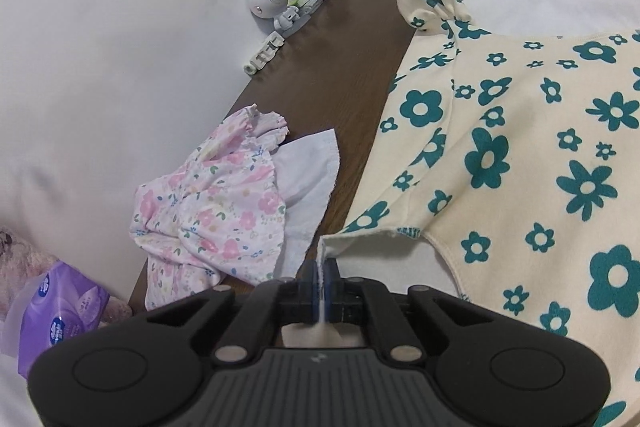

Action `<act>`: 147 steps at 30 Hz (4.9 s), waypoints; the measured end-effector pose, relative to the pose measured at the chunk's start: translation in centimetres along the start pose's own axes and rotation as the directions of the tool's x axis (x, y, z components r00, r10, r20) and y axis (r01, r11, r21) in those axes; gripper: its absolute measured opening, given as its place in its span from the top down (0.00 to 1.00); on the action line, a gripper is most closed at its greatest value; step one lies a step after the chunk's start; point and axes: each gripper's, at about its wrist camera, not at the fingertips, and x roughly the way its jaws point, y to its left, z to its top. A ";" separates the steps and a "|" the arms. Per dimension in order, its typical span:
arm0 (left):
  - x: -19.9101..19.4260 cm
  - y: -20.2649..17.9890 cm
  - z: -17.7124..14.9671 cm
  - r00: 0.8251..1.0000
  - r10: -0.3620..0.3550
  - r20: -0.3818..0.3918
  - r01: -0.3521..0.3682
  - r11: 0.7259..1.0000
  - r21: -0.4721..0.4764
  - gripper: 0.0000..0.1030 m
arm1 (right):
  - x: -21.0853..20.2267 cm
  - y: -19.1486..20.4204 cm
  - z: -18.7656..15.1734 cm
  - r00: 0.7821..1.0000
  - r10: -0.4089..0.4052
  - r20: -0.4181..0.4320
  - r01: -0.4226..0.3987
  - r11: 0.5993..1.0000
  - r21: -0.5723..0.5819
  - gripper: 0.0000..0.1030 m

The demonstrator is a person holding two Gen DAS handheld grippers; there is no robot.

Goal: Fold clothes

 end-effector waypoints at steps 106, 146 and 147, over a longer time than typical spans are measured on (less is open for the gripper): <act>-7.2 -9.0 2.3 0.910 0.161 -0.381 -0.413 0.282 -0.866 0.00 | 9.0 -22.8 8.8 0.923 -0.097 0.371 0.052 0.990 0.130 0.01; -7.3 -9.2 2.4 0.911 0.162 -0.380 -0.412 0.286 -0.865 0.00 | 9.0 -22.7 8.8 0.924 -0.097 0.369 0.052 0.990 0.132 0.01; -7.3 -9.2 2.4 0.911 0.162 -0.380 -0.412 0.286 -0.865 0.00 | 9.0 -22.7 8.8 0.924 -0.097 0.369 0.052 0.990 0.132 0.01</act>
